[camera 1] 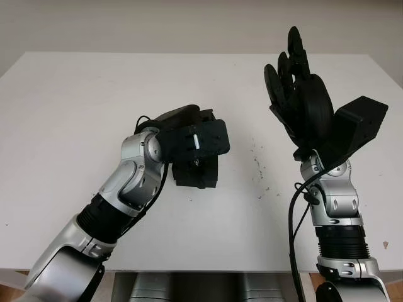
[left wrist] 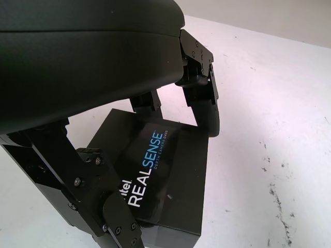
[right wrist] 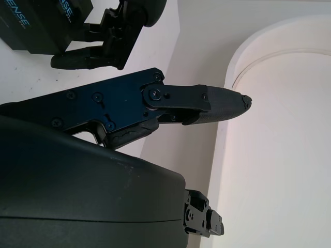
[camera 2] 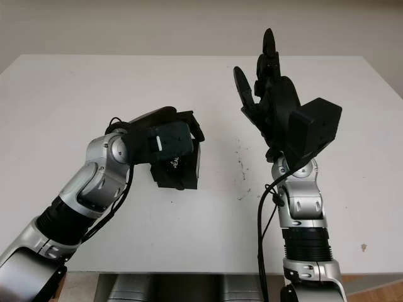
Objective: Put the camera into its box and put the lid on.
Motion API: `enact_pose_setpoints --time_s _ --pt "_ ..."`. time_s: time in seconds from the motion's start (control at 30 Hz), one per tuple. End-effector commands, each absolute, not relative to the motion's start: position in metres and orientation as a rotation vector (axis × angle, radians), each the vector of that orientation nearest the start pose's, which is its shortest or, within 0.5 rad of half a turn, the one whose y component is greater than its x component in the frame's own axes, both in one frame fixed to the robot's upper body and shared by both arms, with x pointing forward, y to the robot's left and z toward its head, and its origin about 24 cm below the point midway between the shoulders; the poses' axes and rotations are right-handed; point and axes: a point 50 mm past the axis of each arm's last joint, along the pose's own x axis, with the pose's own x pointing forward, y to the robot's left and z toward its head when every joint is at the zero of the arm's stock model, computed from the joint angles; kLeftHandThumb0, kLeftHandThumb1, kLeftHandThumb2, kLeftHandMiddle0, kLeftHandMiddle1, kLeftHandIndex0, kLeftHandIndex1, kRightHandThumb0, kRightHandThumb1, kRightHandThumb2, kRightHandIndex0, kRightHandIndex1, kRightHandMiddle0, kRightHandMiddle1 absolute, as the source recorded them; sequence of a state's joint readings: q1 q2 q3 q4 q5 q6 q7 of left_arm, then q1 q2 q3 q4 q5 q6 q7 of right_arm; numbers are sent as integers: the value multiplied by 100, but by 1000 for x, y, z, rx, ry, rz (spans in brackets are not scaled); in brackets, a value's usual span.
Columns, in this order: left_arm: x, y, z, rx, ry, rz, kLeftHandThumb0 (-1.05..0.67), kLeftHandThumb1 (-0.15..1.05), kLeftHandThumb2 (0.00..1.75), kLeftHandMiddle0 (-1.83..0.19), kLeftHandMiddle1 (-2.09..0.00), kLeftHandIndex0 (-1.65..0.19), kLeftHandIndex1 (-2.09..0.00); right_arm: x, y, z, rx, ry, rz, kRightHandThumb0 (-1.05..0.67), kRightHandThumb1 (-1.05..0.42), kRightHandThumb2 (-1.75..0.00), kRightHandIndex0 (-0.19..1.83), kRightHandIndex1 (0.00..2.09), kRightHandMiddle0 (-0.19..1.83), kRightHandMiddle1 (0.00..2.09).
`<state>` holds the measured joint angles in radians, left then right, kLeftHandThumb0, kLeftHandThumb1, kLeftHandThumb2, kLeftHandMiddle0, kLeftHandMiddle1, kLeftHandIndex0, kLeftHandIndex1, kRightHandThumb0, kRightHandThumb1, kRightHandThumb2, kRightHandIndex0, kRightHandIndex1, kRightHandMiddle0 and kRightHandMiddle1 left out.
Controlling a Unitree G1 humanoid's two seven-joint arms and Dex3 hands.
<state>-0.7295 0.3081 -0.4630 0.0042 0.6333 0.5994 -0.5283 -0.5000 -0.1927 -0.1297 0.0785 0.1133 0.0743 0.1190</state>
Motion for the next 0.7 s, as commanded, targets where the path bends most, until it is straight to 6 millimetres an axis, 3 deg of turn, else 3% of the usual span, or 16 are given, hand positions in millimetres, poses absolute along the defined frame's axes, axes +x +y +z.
enact_pose_setpoints --time_s 0.0,0.6,0.63,0.67 --pt "333 75 156 1112 48 -506 -11 90 5 -44 -163 -38 -138 332 -172 173 -63 -366 105 -71 -105 -41 -19 0 -19 0" --pt "330 73 150 1114 72 -525 -11 92 6 -38 -168 -35 -138 332 -171 173 -51 -364 105 -71 -105 -41 -19 0 -19 0" --pt "330 73 149 1114 74 -520 -16 94 6 -29 -192 -23 -134 332 -171 173 -51 -365 104 -71 -105 -41 -19 0 -19 0" --pt "331 73 149 1117 76 -519 -18 94 6 -26 -201 -18 -132 332 -171 173 -51 -364 105 -71 -105 -41 -19 0 -19 0"
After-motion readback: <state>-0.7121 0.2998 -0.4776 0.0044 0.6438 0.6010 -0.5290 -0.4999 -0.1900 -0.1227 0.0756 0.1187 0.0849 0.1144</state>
